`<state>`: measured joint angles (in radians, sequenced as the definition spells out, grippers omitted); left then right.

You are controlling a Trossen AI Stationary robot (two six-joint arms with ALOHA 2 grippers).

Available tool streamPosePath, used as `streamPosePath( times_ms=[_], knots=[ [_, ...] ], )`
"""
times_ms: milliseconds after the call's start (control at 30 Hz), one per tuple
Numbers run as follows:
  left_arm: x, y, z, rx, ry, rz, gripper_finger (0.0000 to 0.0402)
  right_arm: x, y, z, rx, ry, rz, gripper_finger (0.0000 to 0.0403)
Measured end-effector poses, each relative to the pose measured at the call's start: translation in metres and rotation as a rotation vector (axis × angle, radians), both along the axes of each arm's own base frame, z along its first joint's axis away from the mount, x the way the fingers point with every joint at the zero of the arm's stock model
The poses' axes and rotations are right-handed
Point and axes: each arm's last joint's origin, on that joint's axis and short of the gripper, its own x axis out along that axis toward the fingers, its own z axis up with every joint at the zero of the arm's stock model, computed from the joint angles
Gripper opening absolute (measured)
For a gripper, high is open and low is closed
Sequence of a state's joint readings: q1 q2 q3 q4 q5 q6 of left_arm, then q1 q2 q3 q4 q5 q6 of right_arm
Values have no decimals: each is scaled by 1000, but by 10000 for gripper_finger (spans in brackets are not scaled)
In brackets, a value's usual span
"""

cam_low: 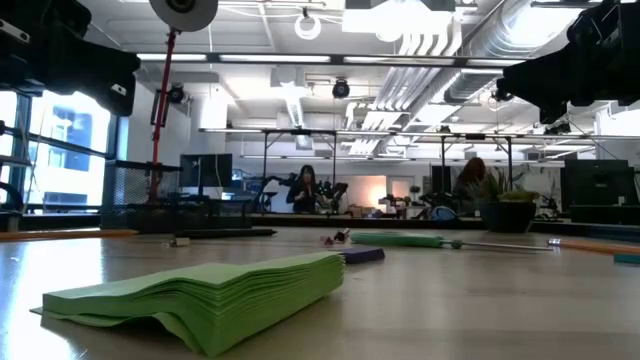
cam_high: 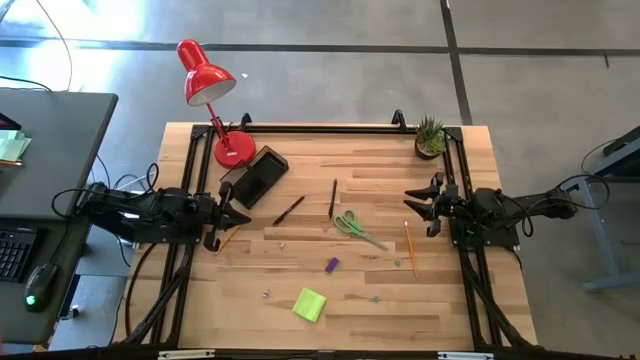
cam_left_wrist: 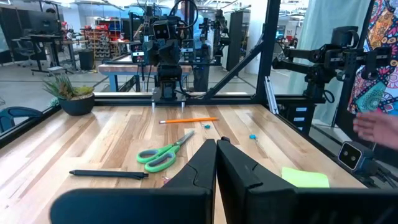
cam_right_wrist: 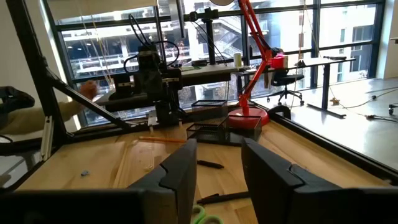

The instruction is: Pick and place office supplies into organizer

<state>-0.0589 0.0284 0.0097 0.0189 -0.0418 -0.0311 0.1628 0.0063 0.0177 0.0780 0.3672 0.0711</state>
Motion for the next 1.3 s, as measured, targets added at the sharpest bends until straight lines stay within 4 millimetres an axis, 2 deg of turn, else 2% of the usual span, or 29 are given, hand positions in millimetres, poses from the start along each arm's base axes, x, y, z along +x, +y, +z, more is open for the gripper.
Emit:
streamPosePath(
  times_ms=[400,733,1200,1300],
  knots=[
    [0,0,0,0,0,0,1,0,0,0,-3,2,0,122],
    [0,0,0,0,0,0,1,0,-1,-2,-80,33,-28,122],
    [0,0,0,0,0,0,1,0,-1,-2,-72,34,-24,122],
    [0,0,0,0,0,0,1,0,-1,0,-134,26,-38,122]
  ],
)
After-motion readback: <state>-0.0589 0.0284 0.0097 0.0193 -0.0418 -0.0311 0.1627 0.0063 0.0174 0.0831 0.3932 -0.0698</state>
